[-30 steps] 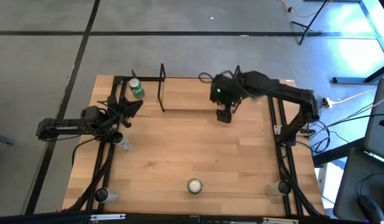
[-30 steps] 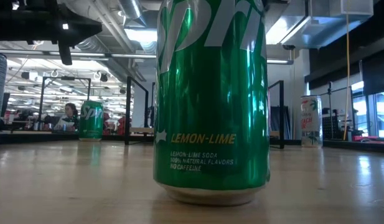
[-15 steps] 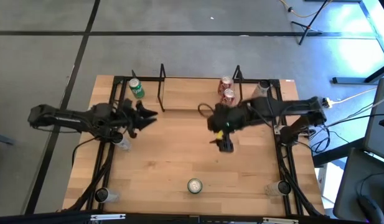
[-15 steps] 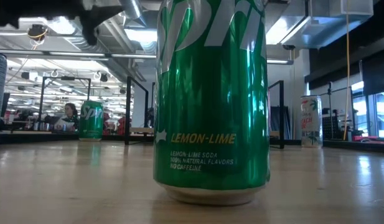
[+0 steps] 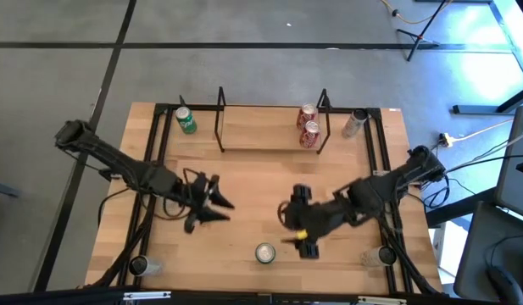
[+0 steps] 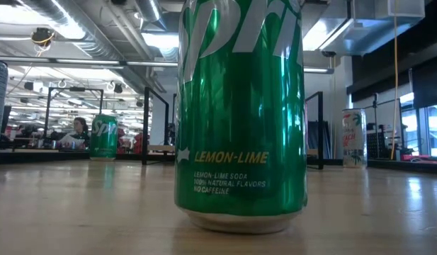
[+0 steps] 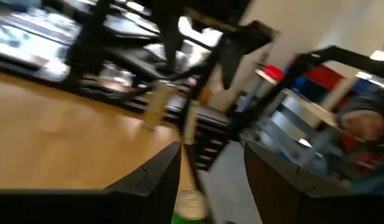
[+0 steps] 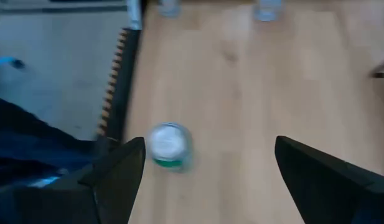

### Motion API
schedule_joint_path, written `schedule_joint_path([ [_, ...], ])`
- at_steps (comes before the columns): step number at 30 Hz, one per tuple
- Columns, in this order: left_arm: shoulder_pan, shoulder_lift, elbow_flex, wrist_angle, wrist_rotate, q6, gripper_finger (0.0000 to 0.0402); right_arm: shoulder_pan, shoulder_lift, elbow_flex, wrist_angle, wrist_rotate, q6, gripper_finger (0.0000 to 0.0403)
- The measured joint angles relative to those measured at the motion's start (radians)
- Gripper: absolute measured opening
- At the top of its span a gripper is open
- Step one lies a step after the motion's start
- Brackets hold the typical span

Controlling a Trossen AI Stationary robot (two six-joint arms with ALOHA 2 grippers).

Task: Place canned beverage on shelf
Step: Put the bottom green soda can on the shelf

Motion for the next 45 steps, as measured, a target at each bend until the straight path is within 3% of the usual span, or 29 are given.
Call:
schedule_joint_path([
  [9,-0.208,0.117,0.039,-0.02,-0.134,-0.149,0.0171,0.065,0.176,0.0,0.129,0.058,0.019,0.0342],
  [18,-0.305,0.177,0.039,-0.064,-0.226,-0.262,0.0171,0.068,0.342,0.0,0.175,0.039,0.032,0.0342],
  [32,-0.324,0.192,0.039,-0.063,-0.279,-0.26,0.0171,0.047,0.454,0.002,0.139,0.016,0.076,0.0342],
  [36,-0.319,0.191,0.039,-0.063,-0.28,-0.26,0.0171,0.041,0.459,0.001,0.131,0.003,0.075,0.0309],
  [39,-0.309,0.183,0.038,-0.063,-0.28,-0.261,0.0171,0.033,0.441,0.001,0.107,0.0,0.044,0.0271],
  [45,-0.256,0.092,0.038,-0.064,-0.304,-0.209,0.0171,-0.019,0.308,-0.001,0.028,0.028,-0.052,0.0271],
])
